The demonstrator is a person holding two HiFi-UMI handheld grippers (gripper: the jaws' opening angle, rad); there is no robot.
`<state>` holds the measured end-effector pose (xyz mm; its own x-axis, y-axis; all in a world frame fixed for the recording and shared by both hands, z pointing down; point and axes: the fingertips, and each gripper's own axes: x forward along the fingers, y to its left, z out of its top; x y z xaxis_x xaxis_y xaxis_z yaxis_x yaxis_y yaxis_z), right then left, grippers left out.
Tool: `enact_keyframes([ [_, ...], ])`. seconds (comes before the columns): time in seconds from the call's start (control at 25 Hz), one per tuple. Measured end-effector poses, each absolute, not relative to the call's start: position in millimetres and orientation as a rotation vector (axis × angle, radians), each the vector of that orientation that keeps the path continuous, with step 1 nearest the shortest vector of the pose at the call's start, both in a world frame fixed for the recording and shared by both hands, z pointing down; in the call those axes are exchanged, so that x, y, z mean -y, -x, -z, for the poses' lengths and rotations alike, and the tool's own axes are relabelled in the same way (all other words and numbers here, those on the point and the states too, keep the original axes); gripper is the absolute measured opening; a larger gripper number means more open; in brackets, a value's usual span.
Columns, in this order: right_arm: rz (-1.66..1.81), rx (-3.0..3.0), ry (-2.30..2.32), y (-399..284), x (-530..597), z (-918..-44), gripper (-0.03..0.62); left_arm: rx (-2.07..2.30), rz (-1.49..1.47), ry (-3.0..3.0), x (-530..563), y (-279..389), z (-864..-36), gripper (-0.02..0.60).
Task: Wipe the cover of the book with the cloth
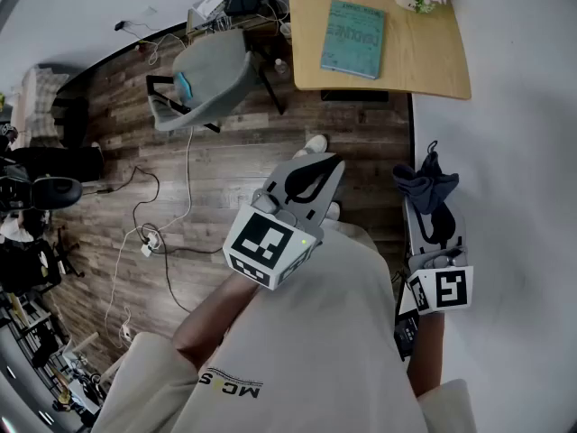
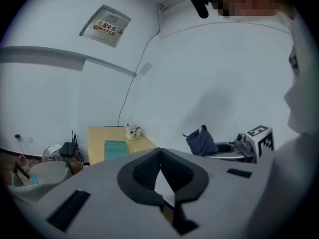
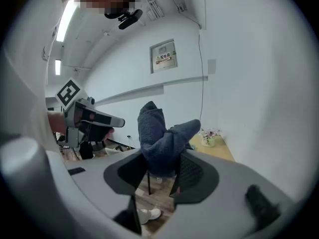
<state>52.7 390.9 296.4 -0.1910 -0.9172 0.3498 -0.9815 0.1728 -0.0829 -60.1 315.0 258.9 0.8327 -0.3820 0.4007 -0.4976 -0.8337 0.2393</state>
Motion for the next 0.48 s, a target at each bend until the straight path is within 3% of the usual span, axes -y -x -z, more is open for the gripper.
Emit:
enact_keyframes([
  [0.48,-0.481,2.286,-1.951,-43,-444,-282,0.172,0.686,-0.51,-2.715,-375,69,-232,0.011],
])
